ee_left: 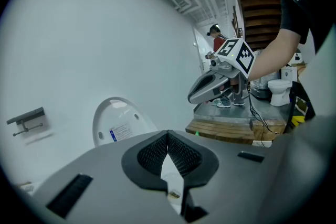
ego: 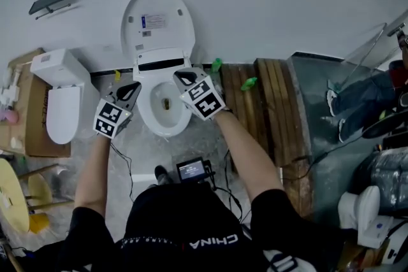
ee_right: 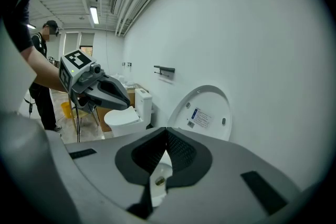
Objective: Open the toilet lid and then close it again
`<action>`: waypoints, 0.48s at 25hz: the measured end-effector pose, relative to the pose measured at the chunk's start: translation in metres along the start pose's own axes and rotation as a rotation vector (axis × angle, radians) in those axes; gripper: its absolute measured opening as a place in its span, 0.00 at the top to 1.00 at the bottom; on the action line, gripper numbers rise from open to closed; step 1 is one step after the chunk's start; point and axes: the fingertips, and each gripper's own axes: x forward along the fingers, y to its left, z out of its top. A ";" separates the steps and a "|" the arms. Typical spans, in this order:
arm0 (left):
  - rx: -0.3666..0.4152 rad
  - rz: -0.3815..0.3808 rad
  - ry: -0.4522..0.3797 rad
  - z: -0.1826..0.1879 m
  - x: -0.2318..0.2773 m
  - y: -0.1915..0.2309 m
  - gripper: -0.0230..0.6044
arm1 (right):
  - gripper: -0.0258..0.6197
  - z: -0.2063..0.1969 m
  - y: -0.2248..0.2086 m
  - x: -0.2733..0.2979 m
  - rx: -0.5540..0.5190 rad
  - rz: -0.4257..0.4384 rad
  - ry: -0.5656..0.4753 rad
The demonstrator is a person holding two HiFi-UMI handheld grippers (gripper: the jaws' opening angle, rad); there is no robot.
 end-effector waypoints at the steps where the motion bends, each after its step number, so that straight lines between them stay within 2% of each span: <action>1: 0.005 -0.001 0.000 0.001 0.001 -0.001 0.95 | 0.94 -0.001 0.001 0.000 0.001 0.001 0.000; 12: 0.000 -0.015 -0.003 0.005 0.012 -0.008 0.95 | 0.94 0.000 0.000 -0.004 0.018 0.015 -0.021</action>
